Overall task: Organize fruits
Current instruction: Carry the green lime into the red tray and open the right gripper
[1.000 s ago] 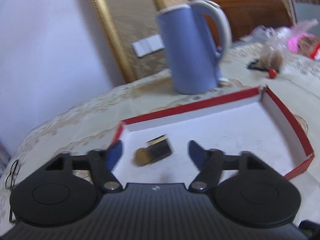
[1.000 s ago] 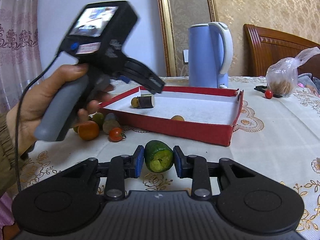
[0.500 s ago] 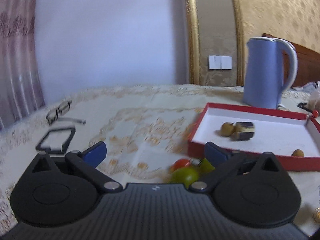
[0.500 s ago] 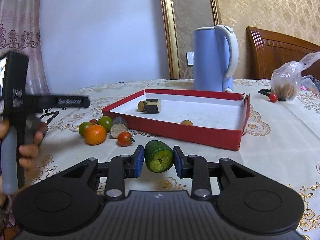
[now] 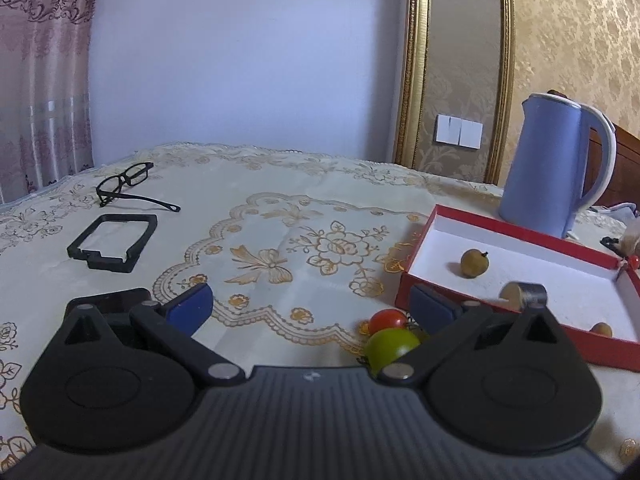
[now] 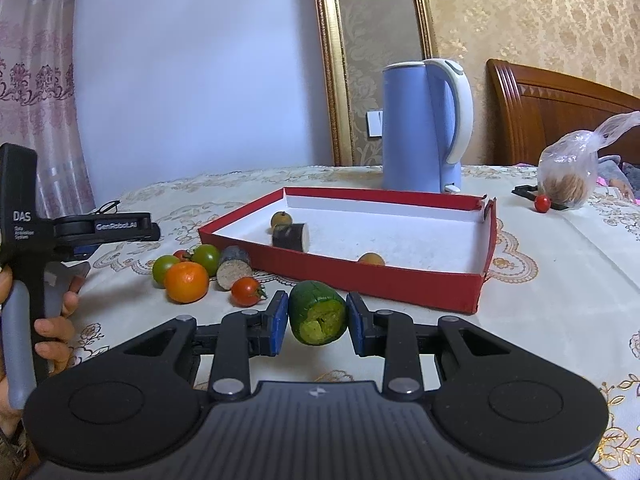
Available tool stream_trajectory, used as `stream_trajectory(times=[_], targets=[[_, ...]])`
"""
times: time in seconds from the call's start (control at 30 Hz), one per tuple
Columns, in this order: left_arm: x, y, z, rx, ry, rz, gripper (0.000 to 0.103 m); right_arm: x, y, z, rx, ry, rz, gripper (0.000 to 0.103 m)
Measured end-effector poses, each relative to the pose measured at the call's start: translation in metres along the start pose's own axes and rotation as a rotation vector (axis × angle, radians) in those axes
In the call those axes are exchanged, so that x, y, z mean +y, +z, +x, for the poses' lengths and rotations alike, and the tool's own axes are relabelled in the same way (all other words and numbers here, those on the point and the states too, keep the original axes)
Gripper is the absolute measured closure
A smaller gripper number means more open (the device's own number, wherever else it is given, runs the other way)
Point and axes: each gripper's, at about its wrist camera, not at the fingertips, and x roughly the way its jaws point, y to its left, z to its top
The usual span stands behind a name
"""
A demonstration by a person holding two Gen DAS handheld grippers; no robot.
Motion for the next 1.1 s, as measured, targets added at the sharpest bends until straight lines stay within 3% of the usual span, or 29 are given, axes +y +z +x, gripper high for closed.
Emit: stream_trajectory(times=[0.6, 0.87, 0.97, 1.1], targets=[[0.004, 0.000, 0.000, 0.004, 0.016, -0.016, 0.000, -0.019, 0.043, 0.031, -0.044, -0.089, -0.029, 0.072], [0.008, 0.001, 0.001, 0.010, 0.028, -0.041, 0.000, -0.038, 0.067, 0.062, -0.059, -0.155, 0.020, 0.072], [0.011, 0.001, 0.002, 0.019, 0.028, -0.056, 0.000, -0.055, 0.075, 0.087, -0.035, -0.215, 0.057, 0.072], [0.013, 0.002, 0.004, 0.031, 0.022, -0.071, 0.000, -0.071, 0.073, 0.120, 0.083, -0.310, 0.055, 0.064]])
